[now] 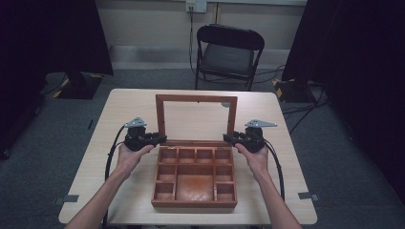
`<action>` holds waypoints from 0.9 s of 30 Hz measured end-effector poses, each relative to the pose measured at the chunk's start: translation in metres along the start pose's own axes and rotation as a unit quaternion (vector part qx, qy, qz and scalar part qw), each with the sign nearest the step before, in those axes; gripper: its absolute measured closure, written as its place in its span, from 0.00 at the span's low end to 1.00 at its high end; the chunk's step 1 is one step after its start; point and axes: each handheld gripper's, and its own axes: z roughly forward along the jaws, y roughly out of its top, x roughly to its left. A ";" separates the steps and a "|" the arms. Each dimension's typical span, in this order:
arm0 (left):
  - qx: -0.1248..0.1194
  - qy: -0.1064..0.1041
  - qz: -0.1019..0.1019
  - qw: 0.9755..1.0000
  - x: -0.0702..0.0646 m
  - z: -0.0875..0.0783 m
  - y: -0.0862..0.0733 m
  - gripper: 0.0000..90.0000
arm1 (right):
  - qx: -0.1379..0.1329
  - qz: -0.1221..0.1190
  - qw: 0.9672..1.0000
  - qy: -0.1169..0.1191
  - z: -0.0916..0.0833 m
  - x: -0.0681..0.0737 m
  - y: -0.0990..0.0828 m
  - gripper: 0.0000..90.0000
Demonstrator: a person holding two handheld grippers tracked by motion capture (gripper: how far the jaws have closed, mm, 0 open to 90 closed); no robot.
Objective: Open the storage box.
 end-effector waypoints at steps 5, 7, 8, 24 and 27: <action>0.004 -0.003 -0.011 1.000 0.003 0.002 -0.002 0.73 | 0.008 0.005 1.000 -0.001 0.003 -0.003 -0.002 0.68; 0.003 -0.005 -0.014 1.000 0.005 0.003 -0.003 0.73 | 0.007 0.006 1.000 0.000 0.004 -0.004 -0.002 0.68; 0.001 -0.005 -0.019 1.000 0.006 0.004 -0.004 0.74 | 0.007 0.010 1.000 0.003 0.005 -0.006 -0.003 0.67; 0.003 -0.008 -0.040 0.999 0.013 0.012 -0.004 0.66 | 0.009 0.037 0.999 0.002 0.017 -0.012 -0.007 0.59; 0.003 -0.011 -0.046 0.999 0.014 0.013 -0.004 0.65 | 0.009 0.038 0.999 -0.003 0.019 -0.012 -0.007 0.56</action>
